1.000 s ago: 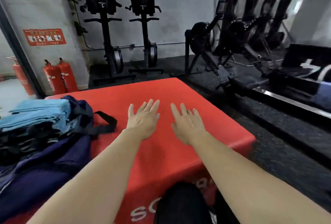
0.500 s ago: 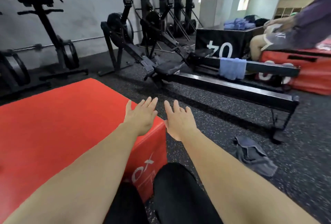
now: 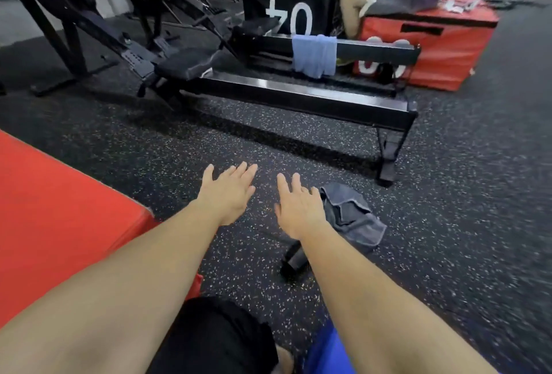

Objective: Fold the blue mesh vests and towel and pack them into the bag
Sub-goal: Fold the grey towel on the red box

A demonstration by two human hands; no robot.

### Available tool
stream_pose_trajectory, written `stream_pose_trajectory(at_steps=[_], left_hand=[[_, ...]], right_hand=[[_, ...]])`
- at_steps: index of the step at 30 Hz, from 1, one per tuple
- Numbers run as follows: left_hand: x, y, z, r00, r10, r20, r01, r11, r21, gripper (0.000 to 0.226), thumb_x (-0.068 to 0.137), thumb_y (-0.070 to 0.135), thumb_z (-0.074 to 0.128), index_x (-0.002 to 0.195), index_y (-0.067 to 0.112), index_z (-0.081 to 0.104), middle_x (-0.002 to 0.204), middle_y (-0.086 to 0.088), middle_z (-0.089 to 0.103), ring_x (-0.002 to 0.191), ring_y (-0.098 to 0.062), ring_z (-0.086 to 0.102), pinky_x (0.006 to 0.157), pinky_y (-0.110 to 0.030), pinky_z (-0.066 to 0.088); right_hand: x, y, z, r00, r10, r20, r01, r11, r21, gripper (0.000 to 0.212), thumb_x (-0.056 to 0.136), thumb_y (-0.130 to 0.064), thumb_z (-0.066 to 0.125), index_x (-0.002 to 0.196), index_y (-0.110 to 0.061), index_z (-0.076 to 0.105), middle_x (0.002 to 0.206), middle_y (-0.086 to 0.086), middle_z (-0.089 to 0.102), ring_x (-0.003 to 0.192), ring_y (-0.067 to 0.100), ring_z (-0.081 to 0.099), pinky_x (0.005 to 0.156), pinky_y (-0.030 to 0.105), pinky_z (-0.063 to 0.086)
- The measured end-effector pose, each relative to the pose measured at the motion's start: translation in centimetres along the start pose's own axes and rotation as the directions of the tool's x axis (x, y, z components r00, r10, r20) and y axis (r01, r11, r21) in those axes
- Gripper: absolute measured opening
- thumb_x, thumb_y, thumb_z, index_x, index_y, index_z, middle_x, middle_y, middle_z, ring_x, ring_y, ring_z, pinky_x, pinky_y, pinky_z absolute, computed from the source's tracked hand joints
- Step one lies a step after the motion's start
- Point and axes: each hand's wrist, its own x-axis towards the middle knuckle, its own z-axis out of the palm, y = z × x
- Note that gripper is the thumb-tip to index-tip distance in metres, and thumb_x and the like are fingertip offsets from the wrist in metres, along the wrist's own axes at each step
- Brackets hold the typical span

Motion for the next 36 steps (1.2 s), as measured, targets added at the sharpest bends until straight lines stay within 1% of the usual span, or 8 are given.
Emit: stream_pose_trajectory(at_steps=[6, 11, 18, 22, 28, 30, 32, 36], left_hand=[[8.8, 4.7, 4.9, 0.986, 0.117, 0.116, -0.119, 0.993, 0.009, 0.054, 0.107, 0.038, 0.014, 0.156, 0.027, -0.005, 0.165, 0.006, -0.001, 0.151, -0.016, 0.008, 0.12, -0.055, -0.002], [14.9, 7.4, 9.0, 0.96, 0.188, 0.209, -0.192, 0.981, -0.001, 0.054, 0.107, 0.037, 0.013, 0.156, 0.027, -0.008, 0.165, 0.005, -0.004, 0.151, -0.016, 0.006, 0.12, -0.054, -0.003], [21.5, 7.3, 15.2, 0.922, 0.241, 0.304, -0.258, 0.966, 0.016, 0.054, 0.107, 0.036, 0.011, 0.155, 0.027, -0.011, 0.164, 0.005, -0.006, 0.152, -0.017, 0.004, 0.12, -0.052, -0.004], [24.2, 6.9, 18.0, 0.91, 0.257, 0.325, -0.276, 0.961, 0.013, 0.054, 0.107, 0.036, 0.011, 0.155, 0.027, -0.011, 0.164, 0.006, -0.006, 0.151, -0.016, 0.004, 0.121, -0.051, -0.003], [25.4, 5.5, 21.2, 0.9, 0.271, 0.34, -0.287, 0.958, -0.004, 0.055, 0.107, 0.038, 0.012, 0.155, 0.029, -0.012, 0.164, 0.007, -0.008, 0.151, -0.014, 0.004, 0.121, -0.049, -0.004], [25.3, 4.9, 21.8, 0.897, 0.269, 0.35, -0.285, 0.959, -0.005, 0.055, 0.107, 0.038, 0.012, 0.155, 0.03, -0.013, 0.163, 0.008, -0.009, 0.151, -0.014, 0.003, 0.122, -0.048, -0.004], [25.2, 4.4, 22.0, 0.894, 0.262, 0.365, -0.277, 0.961, -0.009, 0.055, 0.106, 0.038, 0.012, 0.154, 0.03, -0.013, 0.163, 0.008, -0.01, 0.151, -0.013, 0.002, 0.121, -0.046, -0.004], [24.6, 3.4, 21.5, 0.898, 0.244, 0.367, -0.252, 0.967, -0.026, 0.055, 0.106, 0.038, 0.013, 0.155, 0.03, -0.011, 0.163, 0.008, -0.009, 0.151, -0.013, 0.003, 0.122, -0.045, -0.002]], right_hand=[[5.0, 7.1, 5.6, 0.986, 0.103, 0.128, -0.101, 0.995, -0.016, 0.066, 0.103, -0.036, 0.035, 0.155, -0.014, 0.001, 0.161, 0.02, 0.003, 0.14, 0.035, 0.031, 0.114, 0.048, 0.022], [8.9, 12.4, 10.9, 0.954, 0.195, 0.228, -0.192, 0.981, -0.035, 0.064, 0.102, -0.033, 0.035, 0.153, -0.004, 0.009, 0.162, 0.018, 0.003, 0.142, 0.032, 0.028, 0.115, 0.047, 0.024], [13.8, 17.6, 18.6, 0.877, 0.26, 0.404, -0.248, 0.965, -0.083, 0.057, 0.101, -0.023, 0.033, 0.151, -0.001, 0.02, 0.163, 0.015, -0.001, 0.146, 0.031, 0.018, 0.114, 0.047, 0.023], [16.5, 20.0, 22.4, 0.844, 0.295, 0.447, -0.276, 0.955, -0.11, 0.053, 0.101, -0.021, 0.03, 0.15, -0.004, 0.027, 0.163, 0.013, -0.002, 0.148, 0.028, 0.011, 0.115, 0.047, 0.02], [19.6, 21.6, 25.6, 0.8, 0.313, 0.513, -0.284, 0.949, -0.136, 0.045, 0.096, -0.016, 0.037, 0.138, -0.007, 0.049, 0.163, 0.014, -0.008, 0.15, 0.029, -0.003, 0.118, 0.05, 0.012], [20.1, 21.8, 26.1, 0.801, 0.328, 0.501, -0.301, 0.944, -0.135, 0.048, 0.096, -0.016, 0.034, 0.142, -0.005, 0.044, 0.163, 0.014, 0.0, 0.15, 0.029, -0.002, 0.118, 0.049, 0.012], [20.4, 21.9, 26.3, 0.827, 0.359, 0.433, -0.345, 0.932, -0.115, 0.051, 0.096, -0.016, 0.032, 0.144, -0.002, 0.037, 0.158, 0.014, 0.016, 0.148, 0.029, 0.008, 0.117, 0.048, 0.017], [20.6, 21.1, 24.6, 0.897, 0.383, 0.222, -0.388, 0.921, -0.023, 0.036, 0.094, -0.016, 0.042, 0.126, -0.003, 0.054, 0.134, 0.014, 0.045, 0.129, 0.032, 0.039, 0.104, 0.041, 0.033]])
